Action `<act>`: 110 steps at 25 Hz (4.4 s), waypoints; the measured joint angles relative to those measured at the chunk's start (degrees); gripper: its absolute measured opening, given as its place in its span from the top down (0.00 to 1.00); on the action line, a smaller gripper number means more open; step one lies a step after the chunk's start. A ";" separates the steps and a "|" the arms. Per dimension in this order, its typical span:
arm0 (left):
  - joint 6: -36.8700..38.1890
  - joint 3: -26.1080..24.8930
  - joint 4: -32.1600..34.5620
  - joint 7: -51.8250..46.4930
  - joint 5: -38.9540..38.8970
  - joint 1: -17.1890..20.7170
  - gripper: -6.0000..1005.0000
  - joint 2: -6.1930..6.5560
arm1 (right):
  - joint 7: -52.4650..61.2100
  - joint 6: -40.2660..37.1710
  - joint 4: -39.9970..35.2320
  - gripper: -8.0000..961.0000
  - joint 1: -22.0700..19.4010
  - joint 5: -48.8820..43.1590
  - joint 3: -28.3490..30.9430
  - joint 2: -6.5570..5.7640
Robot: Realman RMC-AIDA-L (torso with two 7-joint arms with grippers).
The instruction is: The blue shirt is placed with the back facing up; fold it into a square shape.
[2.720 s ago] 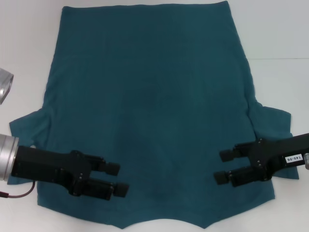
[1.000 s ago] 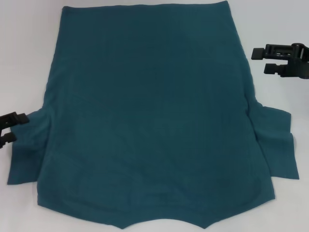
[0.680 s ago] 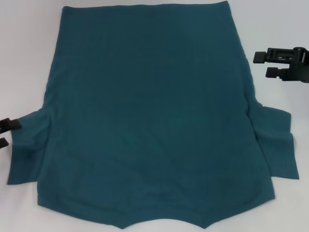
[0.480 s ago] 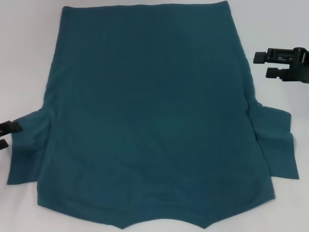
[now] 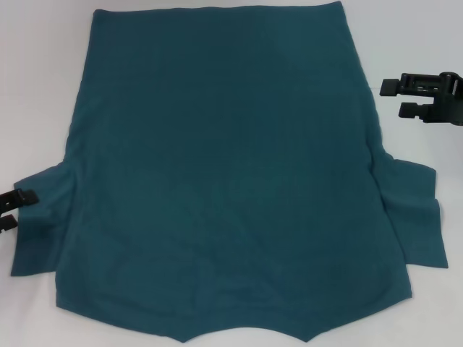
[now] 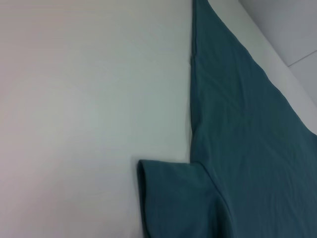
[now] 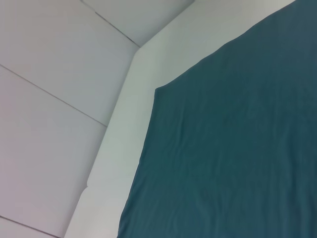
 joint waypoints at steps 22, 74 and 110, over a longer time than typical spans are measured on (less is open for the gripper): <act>-2.17 2.41 -1.47 -0.15 1.41 -1.68 0.28 0.13 | -0.21 0.66 0.10 0.09 -0.65 0.01 0.26 -0.04; -4.40 11.02 12.12 -5.97 25.66 -8.71 0.99 1.69 | -0.10 2.11 0.10 0.10 -1.43 0.16 0.51 -0.38; 18.97 24.35 20.74 -25.85 34.40 -24.51 0.99 3.32 | -0.50 2.23 0.18 0.10 -1.56 -0.10 -0.61 -0.35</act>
